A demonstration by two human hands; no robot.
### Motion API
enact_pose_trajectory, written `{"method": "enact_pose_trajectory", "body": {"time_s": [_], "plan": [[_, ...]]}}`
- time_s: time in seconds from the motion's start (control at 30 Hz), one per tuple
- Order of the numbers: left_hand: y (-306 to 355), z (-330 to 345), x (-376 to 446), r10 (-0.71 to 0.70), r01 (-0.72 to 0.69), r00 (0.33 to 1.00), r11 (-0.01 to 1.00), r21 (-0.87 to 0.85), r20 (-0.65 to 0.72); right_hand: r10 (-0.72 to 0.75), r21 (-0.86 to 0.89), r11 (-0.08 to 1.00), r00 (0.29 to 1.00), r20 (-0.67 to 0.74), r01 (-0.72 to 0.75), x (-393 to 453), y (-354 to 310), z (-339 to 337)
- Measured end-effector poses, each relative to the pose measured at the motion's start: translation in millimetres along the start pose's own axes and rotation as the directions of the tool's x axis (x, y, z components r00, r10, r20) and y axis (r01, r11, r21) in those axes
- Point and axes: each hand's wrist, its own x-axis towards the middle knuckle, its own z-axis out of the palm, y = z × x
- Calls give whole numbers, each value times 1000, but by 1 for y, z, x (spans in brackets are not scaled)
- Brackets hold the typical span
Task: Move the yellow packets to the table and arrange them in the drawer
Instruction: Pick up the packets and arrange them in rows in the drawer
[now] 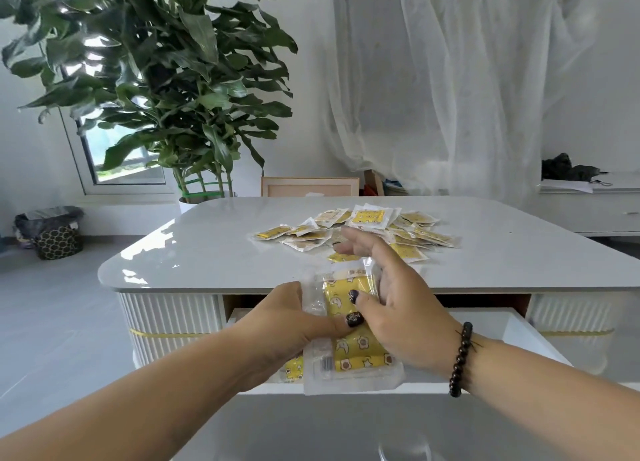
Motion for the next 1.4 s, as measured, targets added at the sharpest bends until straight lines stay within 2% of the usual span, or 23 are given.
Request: {"method": "enact_pose_trajectory", "body": {"time_s": [0.07, 0.23, 0.37, 0.43, 0.53, 0.63, 0.67, 0.77, 0.83, 0.9, 0.97, 1.1, 1.17, 1.27, 1.33, 1.4], "plan": [[-1, -1, 3, -1, 2, 999, 1000, 4, -42, 2, 28, 1000, 1000, 5, -2, 4, 0, 2], [-4, -11, 9, -35, 25, 989, 997, -69, -143, 104, 6, 994, 969, -224, -105, 19, 12, -3], [-9, -20, 14, -99, 71, 967, 990, -124, -237, 307, 224, 935, 944, -123, -275, 34, 25, 4], [-11, -24, 18, -138, 101, 948, 985, -139, -287, 328, 193, 937, 926, -189, -292, 50, 40, 2], [-6, -30, 22, -146, 79, 923, 977, -196, -356, 273, -60, 948, 896, -349, -312, 86, 73, -15], [-2, -32, 28, -124, -2, 889, 961, -275, -441, 256, -497, 793, 933, -254, -353, 108, 113, -31], [-1, -32, 29, -114, -24, 886, 957, -290, -450, 277, -580, 738, 939, -205, -345, 111, 125, -34], [-2, -29, 34, -61, -82, 883, 956, -282, -465, 357, -670, 658, 925, -127, -345, 113, 151, -41], [-3, -26, 39, -39, -102, 880, 958, -269, -474, 360, -741, 586, 925, -124, -327, 118, 163, -50], [-5, -23, 44, -20, -120, 882, 957, -264, -471, 396, -766, 532, 906, -151, -361, 123, 175, -61], [-6, -19, 48, -26, -114, 888, 955, -274, -459, 498, -728, 526, 853, -156, -440, 125, 184, -69], [-5, -13, 53, -31, -103, 904, 952, -289, -427, 641, -754, 464, 764, -76, -465, 122, 202, -69], [-5, -12, 55, -34, -101, 907, 950, -294, -421, 605, -794, 436, 792, -90, -423, 124, 206, -67], [-6, -13, 55, -36, -95, 911, 951, -296, -410, 468, -839, 452, 881, -65, -302, 126, 200, -59], [-6, -13, 53, -36, -93, 915, 951, -296, -402, 480, -842, 484, 877, 29, -237, 126, 191, -51], [-7, -14, 51, -34, -96, 915, 949, -301, -401, 552, -830, 508, 826, 109, -230, 126, 184, -45]]}}
